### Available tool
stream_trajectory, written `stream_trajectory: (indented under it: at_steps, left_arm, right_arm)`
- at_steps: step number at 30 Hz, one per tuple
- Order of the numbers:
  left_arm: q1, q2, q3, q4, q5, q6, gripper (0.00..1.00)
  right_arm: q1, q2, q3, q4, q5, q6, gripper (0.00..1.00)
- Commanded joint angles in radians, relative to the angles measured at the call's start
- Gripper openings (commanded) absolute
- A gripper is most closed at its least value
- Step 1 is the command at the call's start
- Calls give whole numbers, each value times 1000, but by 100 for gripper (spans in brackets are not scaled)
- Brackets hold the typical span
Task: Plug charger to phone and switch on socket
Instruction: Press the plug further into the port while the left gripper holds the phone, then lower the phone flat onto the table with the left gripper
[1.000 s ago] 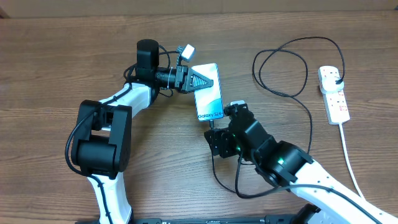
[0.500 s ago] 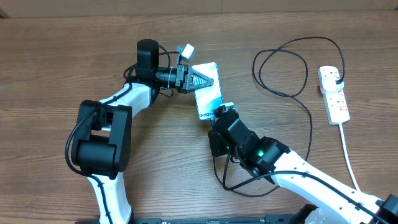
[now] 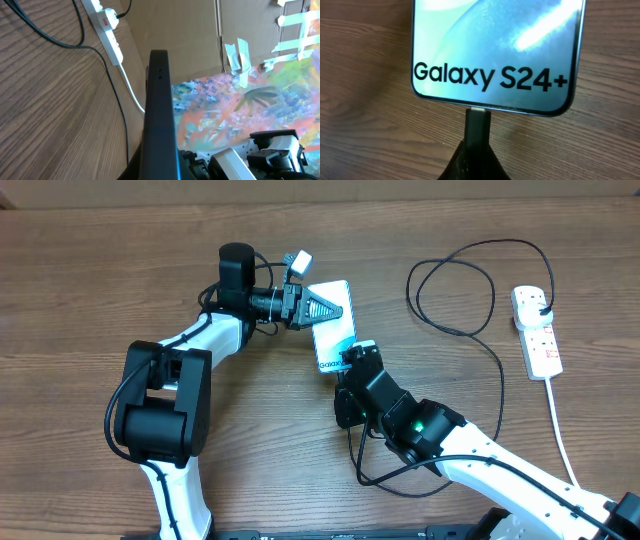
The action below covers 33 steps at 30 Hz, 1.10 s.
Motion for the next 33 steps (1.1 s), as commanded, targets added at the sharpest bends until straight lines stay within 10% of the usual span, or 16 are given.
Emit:
stream_trajectory:
  at_steps: [1,14,27,33]
  left_arm:
    - [-10,1,11,-3,72,7,4]
    - [-26,1,4,-58,72,31,4]
    - [-46,0,8,-18,-252,-175,4]
    - [-160,0,96,18,-454,-257,4]
  right_arm:
    - [3,-3,19,79,33,-37,4]
    - [1,-2,69,83,19,-75,5]
    - [-7,-127,124,-95,-110,-76,94]
    - [-61,-387,186,-339,-103,-76,100]
